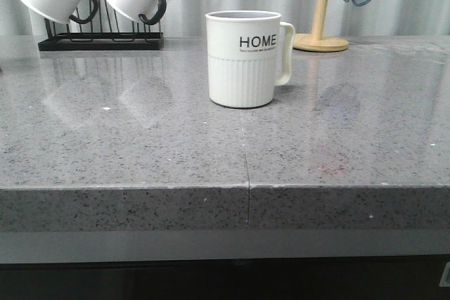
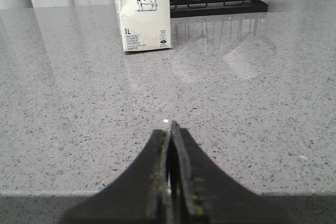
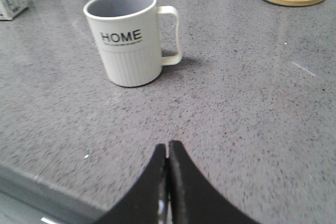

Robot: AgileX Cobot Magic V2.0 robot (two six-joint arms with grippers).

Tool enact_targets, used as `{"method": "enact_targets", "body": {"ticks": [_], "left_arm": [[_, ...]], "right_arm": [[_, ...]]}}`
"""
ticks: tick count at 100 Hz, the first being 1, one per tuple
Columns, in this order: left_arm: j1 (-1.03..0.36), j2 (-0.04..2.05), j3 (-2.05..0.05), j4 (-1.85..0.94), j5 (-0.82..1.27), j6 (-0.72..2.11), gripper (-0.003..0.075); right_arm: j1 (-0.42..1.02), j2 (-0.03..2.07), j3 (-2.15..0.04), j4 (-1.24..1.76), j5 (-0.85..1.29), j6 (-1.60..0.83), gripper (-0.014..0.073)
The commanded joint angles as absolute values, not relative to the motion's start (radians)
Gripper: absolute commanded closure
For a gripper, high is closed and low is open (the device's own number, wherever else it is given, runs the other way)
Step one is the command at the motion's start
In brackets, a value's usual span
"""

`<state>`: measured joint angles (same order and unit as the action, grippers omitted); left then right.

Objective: Place milk next to cup
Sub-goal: 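Open the right gripper and withdraw it from the mug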

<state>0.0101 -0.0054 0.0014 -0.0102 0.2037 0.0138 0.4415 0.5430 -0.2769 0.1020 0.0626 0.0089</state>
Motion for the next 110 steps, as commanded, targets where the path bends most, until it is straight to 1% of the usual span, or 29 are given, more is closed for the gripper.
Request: {"method": "enact_targets", "body": {"ticks": [1, 20, 40, 59, 87, 96, 110], "left_arm": [[0.003, -0.037, 0.043, -0.011, 0.123, 0.006, 0.0741], [0.003, -0.037, 0.043, 0.0, 0.123, 0.006, 0.0741], [0.003, -0.037, 0.043, 0.0, 0.123, 0.006, 0.0741], [0.003, -0.037, 0.043, 0.0, 0.109, 0.006, 0.0741], [0.003, -0.037, 0.043, -0.01, -0.02, 0.006, 0.0741], [0.003, -0.037, 0.027, -0.014, -0.105, 0.006, 0.0741], [0.003, -0.004, -0.109, 0.067, -0.015, 0.017, 0.0741]], "right_arm": [[0.442, 0.432, -0.299, 0.09, 0.13, 0.0, 0.0629], [0.442, 0.227, -0.299, 0.09, 0.325, 0.0, 0.0629], [0.442, 0.103, -0.299, 0.09, 0.418, 0.0, 0.0629], [0.442, 0.089, -0.299, 0.09, 0.423, 0.0, 0.0629], [0.442, 0.089, -0.299, 0.09, 0.423, 0.0, 0.0629], [0.442, 0.089, -0.299, 0.09, 0.423, 0.0, 0.0629], [0.442, 0.089, -0.299, 0.09, 0.423, 0.0, 0.0629]]}}
